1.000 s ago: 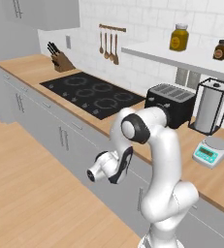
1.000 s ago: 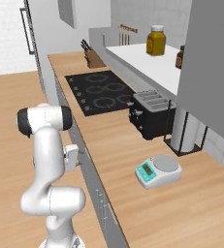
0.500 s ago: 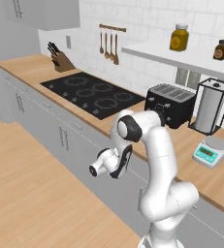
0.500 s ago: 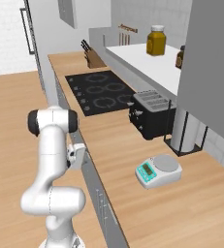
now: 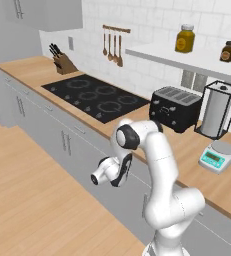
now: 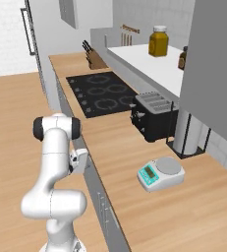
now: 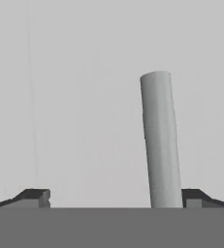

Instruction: Take a straw from the drawer in front and place it inside the glass cup on the dining counter.

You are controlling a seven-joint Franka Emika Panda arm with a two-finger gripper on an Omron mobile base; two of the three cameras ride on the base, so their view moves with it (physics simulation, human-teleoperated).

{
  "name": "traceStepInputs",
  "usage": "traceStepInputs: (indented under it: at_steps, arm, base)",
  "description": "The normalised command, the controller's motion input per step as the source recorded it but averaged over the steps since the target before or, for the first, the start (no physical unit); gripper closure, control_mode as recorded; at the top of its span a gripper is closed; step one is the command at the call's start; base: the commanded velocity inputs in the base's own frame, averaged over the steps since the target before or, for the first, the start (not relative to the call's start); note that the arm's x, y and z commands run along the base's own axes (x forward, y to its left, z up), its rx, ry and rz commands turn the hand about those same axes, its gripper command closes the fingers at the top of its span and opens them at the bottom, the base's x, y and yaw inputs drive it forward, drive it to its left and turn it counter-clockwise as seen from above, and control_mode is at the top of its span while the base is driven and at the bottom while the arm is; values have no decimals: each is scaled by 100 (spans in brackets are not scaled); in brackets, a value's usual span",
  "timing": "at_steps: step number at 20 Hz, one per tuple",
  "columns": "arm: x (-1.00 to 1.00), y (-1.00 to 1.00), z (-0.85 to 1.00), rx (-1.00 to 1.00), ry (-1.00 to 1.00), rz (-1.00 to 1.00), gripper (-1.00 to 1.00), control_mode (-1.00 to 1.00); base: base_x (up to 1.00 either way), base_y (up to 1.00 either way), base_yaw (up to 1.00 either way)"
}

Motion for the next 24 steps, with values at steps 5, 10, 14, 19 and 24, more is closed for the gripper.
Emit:
traceStepInputs:
  at_steps: [5, 10, 14, 19, 24]
  arm:
    - [15, 0, -10, 0, -3, 0, 100, -100]
    - [1, 0, -1, 0, 0, 0, 100, -100]
    - [-14, 19, 0, 0, 0, 3, 100, -100]
    - [-26, 47, 0, 0, 0, 3, 100, -100]
    - [-45, 65, 0, 6, 2, 4, 100, -100]
  base:
    - [0, 0, 0]
    - [0, 0, 0]
    - [0, 0, 0]
    - [0, 0, 0]
    - [0, 0, 0]
